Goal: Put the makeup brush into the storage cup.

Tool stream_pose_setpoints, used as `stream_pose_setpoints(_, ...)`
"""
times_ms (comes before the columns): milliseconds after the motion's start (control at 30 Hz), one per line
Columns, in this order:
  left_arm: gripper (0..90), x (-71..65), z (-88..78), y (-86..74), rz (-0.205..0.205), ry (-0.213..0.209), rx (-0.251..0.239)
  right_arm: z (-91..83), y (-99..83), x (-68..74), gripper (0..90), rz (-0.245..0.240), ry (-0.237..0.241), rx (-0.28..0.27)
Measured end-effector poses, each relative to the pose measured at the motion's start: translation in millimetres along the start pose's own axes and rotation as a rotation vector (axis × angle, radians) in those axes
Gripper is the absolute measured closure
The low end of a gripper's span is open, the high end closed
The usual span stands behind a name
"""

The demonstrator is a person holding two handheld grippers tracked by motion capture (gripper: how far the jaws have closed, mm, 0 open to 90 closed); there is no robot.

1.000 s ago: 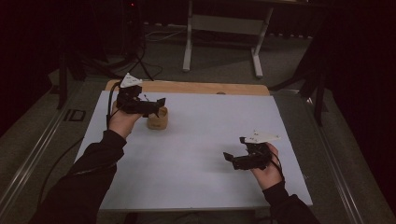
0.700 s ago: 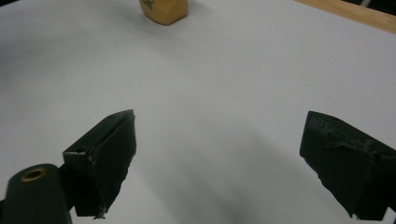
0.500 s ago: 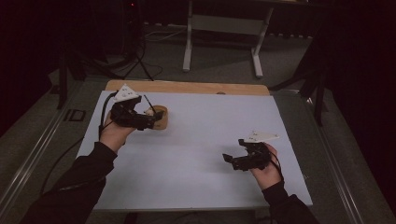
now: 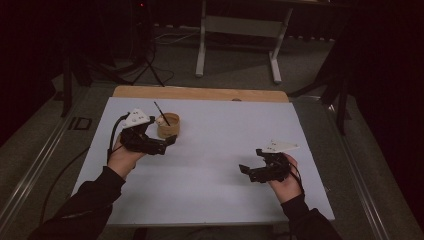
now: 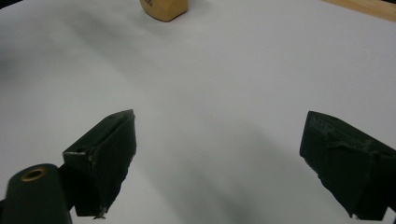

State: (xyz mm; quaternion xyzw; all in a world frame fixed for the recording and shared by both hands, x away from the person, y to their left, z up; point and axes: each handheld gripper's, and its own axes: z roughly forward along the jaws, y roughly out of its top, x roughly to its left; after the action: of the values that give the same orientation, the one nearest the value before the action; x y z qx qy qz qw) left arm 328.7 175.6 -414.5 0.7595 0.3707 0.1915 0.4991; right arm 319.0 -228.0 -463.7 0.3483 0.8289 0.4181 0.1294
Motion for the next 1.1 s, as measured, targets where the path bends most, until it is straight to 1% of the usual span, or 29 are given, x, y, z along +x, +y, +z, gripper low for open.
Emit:
stream_pose_setpoints(33, 0.0, -1.1, 0.6, -2.0, 0.001, -0.002, 0.001, -0.2, -0.2, 0.1, 10.8, -0.005, -0.003, -0.004)
stream_pose_setpoints(133, 0.0, -5.1, 2.5, -10.4, 0.004, -0.031, 0.003, -0.8, -0.3, 0.0, 10.8, -0.007, -0.002, -0.004)
stream_pose_setpoints(167, 0.0, -6.2, 2.8, -12.9, 0.004, -0.043, -0.003, -0.8, -0.4, -0.3, 10.8, -0.009, -0.001, -0.004)
stream_pose_setpoints(300, 0.0, -9.9, 4.3, -22.7, -0.015, -0.083, -0.007, -1.4, -0.8, -1.1, 10.8, -0.008, -0.003, -0.004)
stream_pose_setpoints(333, 0.0, -10.7, 4.9, -25.2, -0.013, -0.092, -0.002, -1.4, -0.9, -1.2, 10.8, -0.008, -0.005, -0.005)
stream_pose_setpoints(433, 0.0, -14.1, 5.8, -32.4, -0.008, -0.107, -0.001, -1.1, -0.9, -1.3, 10.8, -0.006, -0.001, -0.005)
stream_pose_setpoints(600, 0.0, -18.0, 4.2, -40.0, -0.003, -0.13, -0.013, -1.0, -1.0, -1.1, 10.8, -0.006, 0.004, -0.008)
stream_pose_setpoints(667, 0.0, -20.3, 4.2, -43.3, 0.006, -0.134, -0.012, -1.0, -1.2, -1.0, 10.8, -0.01, 0.0, -0.01)
stream_pose_setpoints(767, 0.0, -23.8, 4.7, -49.2, 0.018, -0.155, -0.006, -0.5, -1.4, -1.1, 10.8, -0.012, 0.002, -0.01)
stream_pose_setpoints(833, 0.0, -24.3, 4.5, -53.6, 0.015, -0.168, -0.016, 0.1, -1.5, -1.7, 10.8, -0.013, 0.009, -0.004)
stream_pose_setpoints(867, 0.0, -23.9, 4.3, -56.5, 0.008, -0.182, -0.024, 0.4, -1.8, -2.1, 10.8, -0.01, 0.01, -0.006)
stream_pose_setpoints(1000, 0.0, -23.8, 4.3, -65.8, 0.016, -0.22, -0.024, 1.3, -3.1, -3.2, 10.8, -0.012, 0.013, -0.004)
stream_pose_setpoints(1100, 0.0, -23.8, 4.0, -73.5, 0.017, -0.233, -0.019, 1.4, -3.4, -3.2, 10.8, -0.022, 0.019, -0.008)
